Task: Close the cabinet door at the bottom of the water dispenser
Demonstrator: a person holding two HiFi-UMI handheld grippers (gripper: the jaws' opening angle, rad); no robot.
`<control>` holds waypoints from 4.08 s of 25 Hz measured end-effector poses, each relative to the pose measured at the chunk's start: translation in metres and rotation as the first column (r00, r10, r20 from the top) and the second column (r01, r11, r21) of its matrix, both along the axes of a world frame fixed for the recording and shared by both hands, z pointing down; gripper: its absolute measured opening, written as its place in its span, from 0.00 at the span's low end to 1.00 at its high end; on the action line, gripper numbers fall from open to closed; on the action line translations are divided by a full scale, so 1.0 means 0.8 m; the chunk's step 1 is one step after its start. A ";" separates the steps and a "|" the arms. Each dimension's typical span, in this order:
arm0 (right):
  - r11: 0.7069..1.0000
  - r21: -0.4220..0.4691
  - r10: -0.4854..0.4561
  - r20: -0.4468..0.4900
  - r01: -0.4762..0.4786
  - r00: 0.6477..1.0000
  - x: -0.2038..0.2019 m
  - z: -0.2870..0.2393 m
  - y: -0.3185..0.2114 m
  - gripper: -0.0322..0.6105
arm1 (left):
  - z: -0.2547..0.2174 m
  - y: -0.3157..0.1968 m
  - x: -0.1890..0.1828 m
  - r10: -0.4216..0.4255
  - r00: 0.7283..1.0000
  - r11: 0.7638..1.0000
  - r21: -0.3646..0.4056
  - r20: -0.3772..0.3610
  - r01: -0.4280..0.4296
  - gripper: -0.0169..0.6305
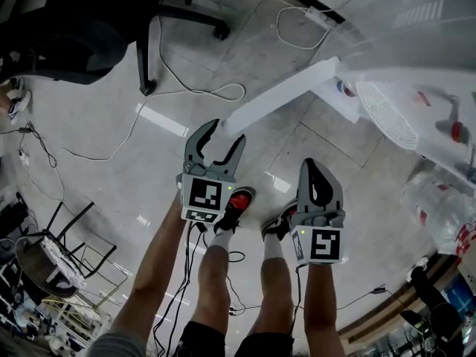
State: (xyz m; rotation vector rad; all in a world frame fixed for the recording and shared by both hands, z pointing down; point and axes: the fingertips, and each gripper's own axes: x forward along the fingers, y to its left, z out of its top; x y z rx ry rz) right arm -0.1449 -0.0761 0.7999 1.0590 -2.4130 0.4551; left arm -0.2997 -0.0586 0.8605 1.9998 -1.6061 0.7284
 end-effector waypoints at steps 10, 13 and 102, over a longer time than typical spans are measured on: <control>1.000 -0.008 0.023 0.007 -0.023 1.000 0.014 0.004 0.005 0.08 | 0.002 -0.001 -0.002 -0.018 0.998 1.000 0.022 0.056 0.017 0.33; 0.999 -0.009 0.034 0.009 -0.034 0.999 0.020 0.004 0.008 0.08 | 0.002 -0.001 0.000 -0.022 0.998 0.999 0.024 0.052 0.021 0.33; 0.798 -0.016 0.600 0.095 -0.602 0.794 0.446 0.016 0.035 0.08 | 0.007 -0.067 0.483 0.477 0.878 0.878 0.028 0.031 -0.478 0.26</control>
